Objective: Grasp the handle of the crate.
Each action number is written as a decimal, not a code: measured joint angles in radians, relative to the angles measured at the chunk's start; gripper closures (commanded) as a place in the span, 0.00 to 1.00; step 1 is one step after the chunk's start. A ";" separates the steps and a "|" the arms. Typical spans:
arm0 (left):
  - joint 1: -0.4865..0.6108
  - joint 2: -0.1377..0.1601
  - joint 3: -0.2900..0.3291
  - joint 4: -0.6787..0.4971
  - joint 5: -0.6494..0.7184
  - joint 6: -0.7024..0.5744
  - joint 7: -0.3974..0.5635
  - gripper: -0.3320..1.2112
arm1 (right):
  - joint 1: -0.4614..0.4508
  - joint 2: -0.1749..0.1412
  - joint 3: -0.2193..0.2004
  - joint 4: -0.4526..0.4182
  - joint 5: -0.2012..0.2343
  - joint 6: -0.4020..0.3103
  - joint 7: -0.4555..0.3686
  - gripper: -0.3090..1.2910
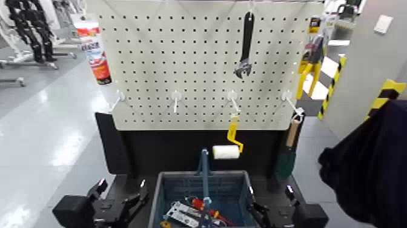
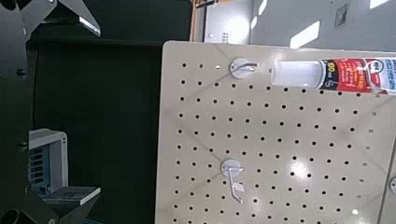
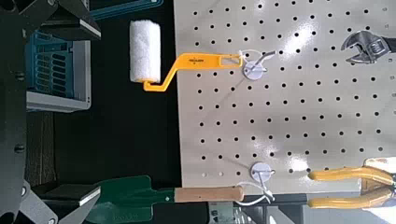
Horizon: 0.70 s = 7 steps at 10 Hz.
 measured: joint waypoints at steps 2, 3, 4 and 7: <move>0.000 0.000 0.001 0.001 0.002 0.000 0.000 0.29 | 0.000 0.000 0.001 0.001 -0.001 0.000 0.000 0.28; 0.000 0.000 0.002 0.001 0.003 0.000 0.000 0.29 | 0.000 0.000 0.001 0.001 -0.001 0.001 0.000 0.28; -0.003 0.000 0.002 0.002 0.014 0.006 -0.009 0.29 | 0.000 0.000 0.001 0.001 -0.002 0.002 -0.001 0.28; -0.057 0.000 0.031 -0.009 0.136 0.152 -0.126 0.29 | 0.000 0.000 0.002 0.001 -0.004 0.005 -0.001 0.28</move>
